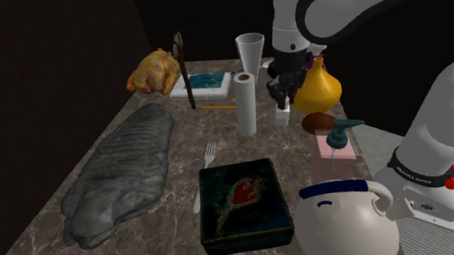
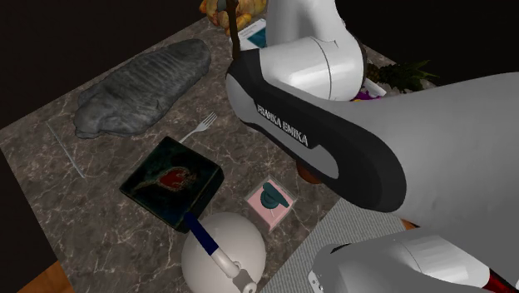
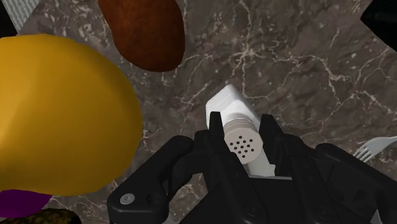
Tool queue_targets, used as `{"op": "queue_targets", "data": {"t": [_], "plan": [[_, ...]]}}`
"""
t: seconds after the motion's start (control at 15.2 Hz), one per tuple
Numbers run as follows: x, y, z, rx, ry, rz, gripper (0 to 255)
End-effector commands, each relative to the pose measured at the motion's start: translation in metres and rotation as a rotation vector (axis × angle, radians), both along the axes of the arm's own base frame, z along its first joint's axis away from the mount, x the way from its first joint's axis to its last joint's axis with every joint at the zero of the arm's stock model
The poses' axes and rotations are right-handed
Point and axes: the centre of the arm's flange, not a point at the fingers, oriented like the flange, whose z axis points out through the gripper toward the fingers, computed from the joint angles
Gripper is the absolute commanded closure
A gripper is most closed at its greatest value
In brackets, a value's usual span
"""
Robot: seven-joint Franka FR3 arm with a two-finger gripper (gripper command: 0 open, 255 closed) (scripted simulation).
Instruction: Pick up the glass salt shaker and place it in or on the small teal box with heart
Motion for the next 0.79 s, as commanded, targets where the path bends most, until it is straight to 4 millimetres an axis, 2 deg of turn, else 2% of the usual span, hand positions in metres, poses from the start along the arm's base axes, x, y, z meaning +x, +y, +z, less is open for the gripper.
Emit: {"op": "queue_targets", "data": {"t": [0.0,0.73], "plan": [[-0.001,0.000,0.010,0.000,0.001,0.000,255],[-0.001,0.000,0.068,0.000,0.001,0.000,255]]}}
